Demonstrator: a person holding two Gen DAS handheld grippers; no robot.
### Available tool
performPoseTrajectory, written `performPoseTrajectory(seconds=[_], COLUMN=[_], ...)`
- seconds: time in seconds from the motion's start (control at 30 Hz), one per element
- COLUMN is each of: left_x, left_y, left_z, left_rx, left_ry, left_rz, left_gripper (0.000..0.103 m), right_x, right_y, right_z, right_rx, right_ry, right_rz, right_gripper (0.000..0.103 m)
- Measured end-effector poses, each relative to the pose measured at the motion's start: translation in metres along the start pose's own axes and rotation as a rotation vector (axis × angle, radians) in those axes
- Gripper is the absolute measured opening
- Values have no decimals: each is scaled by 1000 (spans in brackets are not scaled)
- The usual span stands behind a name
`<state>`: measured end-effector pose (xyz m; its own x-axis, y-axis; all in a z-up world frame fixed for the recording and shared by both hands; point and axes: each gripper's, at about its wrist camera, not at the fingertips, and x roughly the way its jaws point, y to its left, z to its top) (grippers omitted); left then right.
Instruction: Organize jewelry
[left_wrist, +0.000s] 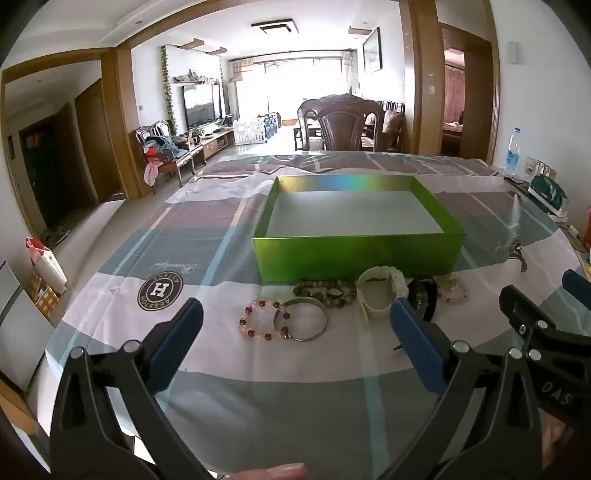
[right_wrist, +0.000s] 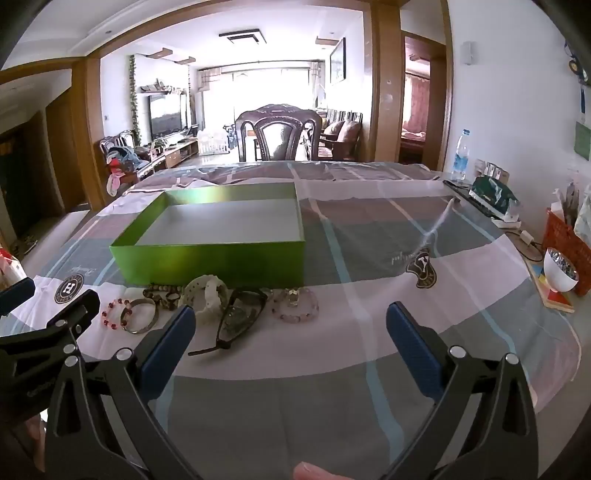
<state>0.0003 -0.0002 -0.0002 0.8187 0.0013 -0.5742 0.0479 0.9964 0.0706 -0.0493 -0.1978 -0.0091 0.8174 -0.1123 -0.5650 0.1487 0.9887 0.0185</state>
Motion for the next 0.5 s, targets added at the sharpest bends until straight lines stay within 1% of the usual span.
performPoseTrajectory(seconds=[0.5], left_x=[0], left_y=[0], left_z=[0], left_rx=[0], left_ry=[-3], left_rz=[-1], left_gripper=[100], right_x=[1], right_y=[-1], right_z=[0], right_rx=[-2], right_ry=[-2], right_rz=[-1], right_gripper=[101])
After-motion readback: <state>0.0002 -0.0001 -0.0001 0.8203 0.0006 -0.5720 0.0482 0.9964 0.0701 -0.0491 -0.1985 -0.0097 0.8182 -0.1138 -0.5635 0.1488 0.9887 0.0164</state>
